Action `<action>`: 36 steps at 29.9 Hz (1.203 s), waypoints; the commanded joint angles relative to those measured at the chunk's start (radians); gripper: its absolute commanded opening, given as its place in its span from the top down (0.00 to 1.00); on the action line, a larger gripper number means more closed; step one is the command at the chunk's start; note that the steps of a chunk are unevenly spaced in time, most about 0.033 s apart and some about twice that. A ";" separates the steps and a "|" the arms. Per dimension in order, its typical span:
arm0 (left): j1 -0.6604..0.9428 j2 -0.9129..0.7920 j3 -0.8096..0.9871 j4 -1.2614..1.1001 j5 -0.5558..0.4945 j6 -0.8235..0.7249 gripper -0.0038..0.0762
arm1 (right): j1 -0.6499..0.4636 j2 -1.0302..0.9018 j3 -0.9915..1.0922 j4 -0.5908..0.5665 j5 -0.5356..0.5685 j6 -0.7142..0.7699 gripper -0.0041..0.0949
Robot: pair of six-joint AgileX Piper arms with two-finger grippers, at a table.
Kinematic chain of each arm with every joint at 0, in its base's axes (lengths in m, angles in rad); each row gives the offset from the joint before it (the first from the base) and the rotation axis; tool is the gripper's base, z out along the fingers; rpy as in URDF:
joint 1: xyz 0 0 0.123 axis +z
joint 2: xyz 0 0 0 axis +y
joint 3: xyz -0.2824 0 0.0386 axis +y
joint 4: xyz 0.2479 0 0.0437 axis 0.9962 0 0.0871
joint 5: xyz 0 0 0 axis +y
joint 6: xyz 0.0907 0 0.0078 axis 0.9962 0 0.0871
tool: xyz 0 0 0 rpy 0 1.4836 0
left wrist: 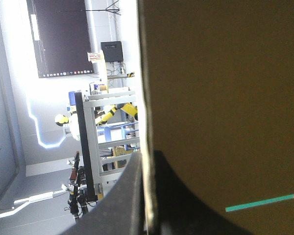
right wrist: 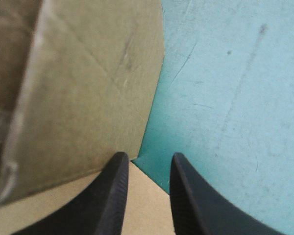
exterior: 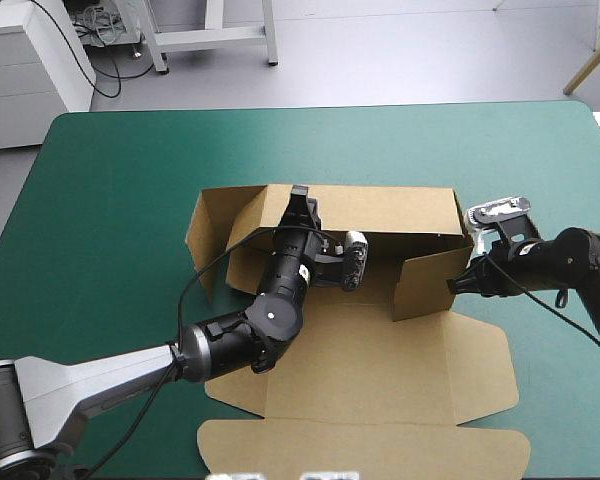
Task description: Fold the box
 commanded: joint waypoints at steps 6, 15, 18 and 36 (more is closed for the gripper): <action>-0.003 -0.029 -0.027 -0.003 -0.019 0.002 0.96 | -0.004 -0.030 -0.023 0.099 -0.040 -0.298 0.70; -0.003 -0.029 -0.027 -0.003 -0.019 0.002 0.96 | -0.004 -0.030 -0.023 0.157 -0.029 -0.354 0.45; -0.003 -0.029 -0.027 -0.003 -0.019 0.002 0.96 | -0.004 -0.030 -0.023 0.157 -0.021 -0.354 0.32; -0.003 -0.029 -0.027 -0.028 -0.011 0.002 0.96 | -0.004 -0.030 -0.023 0.092 0.090 -0.379 0.29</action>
